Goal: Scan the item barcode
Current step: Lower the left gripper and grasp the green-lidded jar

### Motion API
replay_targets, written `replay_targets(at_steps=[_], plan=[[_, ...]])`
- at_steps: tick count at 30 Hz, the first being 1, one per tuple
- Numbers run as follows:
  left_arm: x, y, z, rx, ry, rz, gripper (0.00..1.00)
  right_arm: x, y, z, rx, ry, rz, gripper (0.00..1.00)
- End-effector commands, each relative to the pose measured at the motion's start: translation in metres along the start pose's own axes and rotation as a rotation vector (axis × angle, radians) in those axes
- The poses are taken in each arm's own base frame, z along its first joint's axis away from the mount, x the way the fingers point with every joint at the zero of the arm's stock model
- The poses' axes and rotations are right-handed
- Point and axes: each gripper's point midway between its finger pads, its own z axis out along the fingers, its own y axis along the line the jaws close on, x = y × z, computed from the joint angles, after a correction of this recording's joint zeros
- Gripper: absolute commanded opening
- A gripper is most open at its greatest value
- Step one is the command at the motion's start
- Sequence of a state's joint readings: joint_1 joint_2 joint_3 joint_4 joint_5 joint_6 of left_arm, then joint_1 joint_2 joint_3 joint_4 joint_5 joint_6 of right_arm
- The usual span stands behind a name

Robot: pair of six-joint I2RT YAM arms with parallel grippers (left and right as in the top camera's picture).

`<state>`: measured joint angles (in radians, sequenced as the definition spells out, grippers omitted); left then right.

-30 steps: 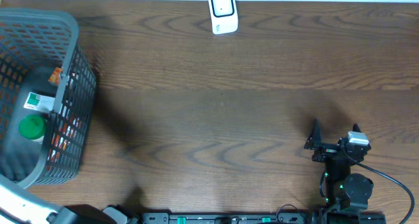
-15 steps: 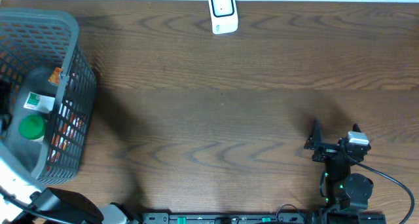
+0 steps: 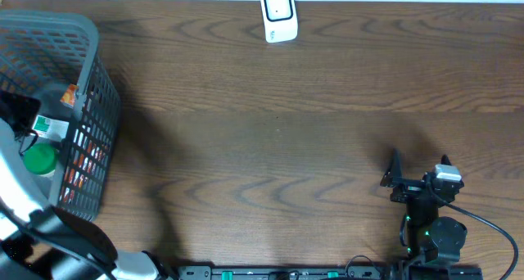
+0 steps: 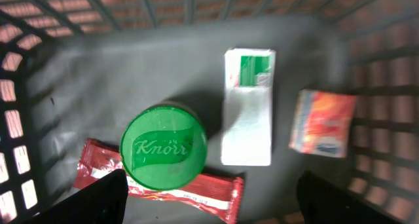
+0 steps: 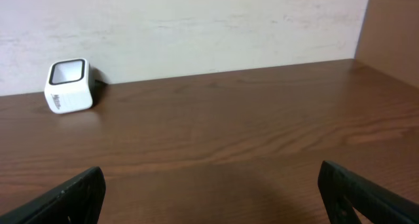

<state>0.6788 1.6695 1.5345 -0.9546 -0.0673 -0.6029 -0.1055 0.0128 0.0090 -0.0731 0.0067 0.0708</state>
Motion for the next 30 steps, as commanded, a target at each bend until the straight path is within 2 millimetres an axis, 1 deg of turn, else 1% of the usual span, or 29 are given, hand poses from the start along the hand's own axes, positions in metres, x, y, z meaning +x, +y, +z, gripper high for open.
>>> replay_targets(at_steps=[1,4,7,10,15,22,30], plan=[[0.001,0.004,0.017,-0.059,0.025,0.008,0.83,0.001,-0.001,0.0,0.001,0.0,-0.008,0.99],[0.005,0.005,0.028,-0.078,0.048,0.012,0.83,0.001,-0.001,0.0,0.001,0.0,-0.008,0.99],[0.006,0.006,0.033,-0.087,0.059,0.014,0.83,0.001,-0.001,0.0,0.001,-0.001,-0.008,0.99],[0.008,0.008,0.033,-0.097,0.066,0.015,0.83,0.001,-0.001,0.0,0.001,-0.001,-0.008,0.99],[0.008,0.02,0.035,-0.151,0.055,0.017,0.83,0.001,-0.001,0.0,0.001,-0.001,-0.008,0.99],[0.015,0.025,0.048,-0.179,0.087,0.01,0.83,0.001,-0.001,0.0,0.001,-0.001,-0.008,0.99],[0.018,0.032,0.055,-0.2,0.107,-0.006,0.83,0.001,-0.001,0.0,0.001,-0.001,-0.008,0.99]])
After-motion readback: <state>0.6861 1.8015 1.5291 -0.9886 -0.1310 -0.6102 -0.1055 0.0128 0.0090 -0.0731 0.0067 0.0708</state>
